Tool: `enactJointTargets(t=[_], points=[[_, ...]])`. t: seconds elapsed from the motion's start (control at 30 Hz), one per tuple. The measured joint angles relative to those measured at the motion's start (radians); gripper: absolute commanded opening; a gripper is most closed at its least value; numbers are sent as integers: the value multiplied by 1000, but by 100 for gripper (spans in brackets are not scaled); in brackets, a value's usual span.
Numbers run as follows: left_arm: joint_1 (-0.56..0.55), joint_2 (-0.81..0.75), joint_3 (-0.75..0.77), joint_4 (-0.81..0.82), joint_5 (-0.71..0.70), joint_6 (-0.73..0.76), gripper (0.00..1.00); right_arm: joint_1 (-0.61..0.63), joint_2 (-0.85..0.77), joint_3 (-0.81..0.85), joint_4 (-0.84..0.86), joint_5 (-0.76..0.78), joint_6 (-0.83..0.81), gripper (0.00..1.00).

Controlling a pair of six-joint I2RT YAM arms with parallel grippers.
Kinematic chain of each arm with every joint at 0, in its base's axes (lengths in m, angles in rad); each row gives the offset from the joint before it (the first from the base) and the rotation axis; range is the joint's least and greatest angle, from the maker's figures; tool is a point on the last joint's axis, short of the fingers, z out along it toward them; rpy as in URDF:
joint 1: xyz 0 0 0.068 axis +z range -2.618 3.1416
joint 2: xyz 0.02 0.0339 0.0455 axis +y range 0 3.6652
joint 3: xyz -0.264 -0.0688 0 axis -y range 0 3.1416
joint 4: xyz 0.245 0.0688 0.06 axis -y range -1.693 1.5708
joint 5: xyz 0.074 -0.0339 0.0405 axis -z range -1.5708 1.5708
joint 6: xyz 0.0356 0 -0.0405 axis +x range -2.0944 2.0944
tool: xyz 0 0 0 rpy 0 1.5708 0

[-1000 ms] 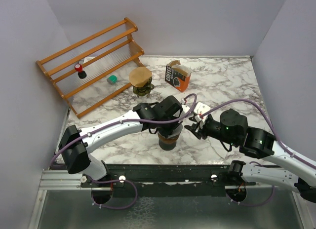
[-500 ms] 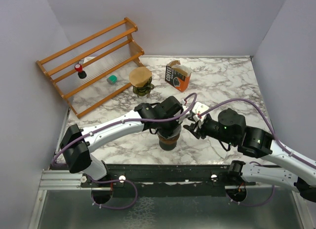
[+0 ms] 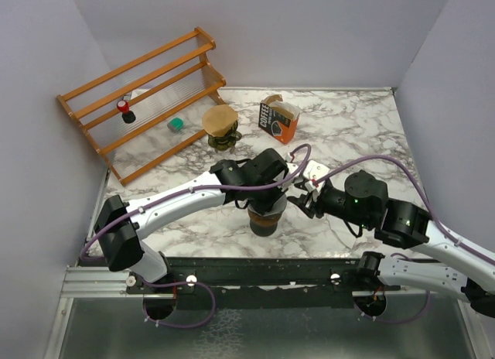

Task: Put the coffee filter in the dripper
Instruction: Place the coffee filter in the coffee dripper.

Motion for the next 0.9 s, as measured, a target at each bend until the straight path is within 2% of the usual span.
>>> enactJointTargets(t=[0.37, 0.47, 0.9], points=[[-5, 0, 71, -18, -5, 1, 15, 0, -11, -10, 1, 0, -2, 44], [-5, -1, 72, -23, -8, 2, 0, 0, -11, -14, 0, 0, -2, 44], [-10, 0, 64, -38, -8, 4, 0, 0, -11, -29, 7, -1, 2, 44]])
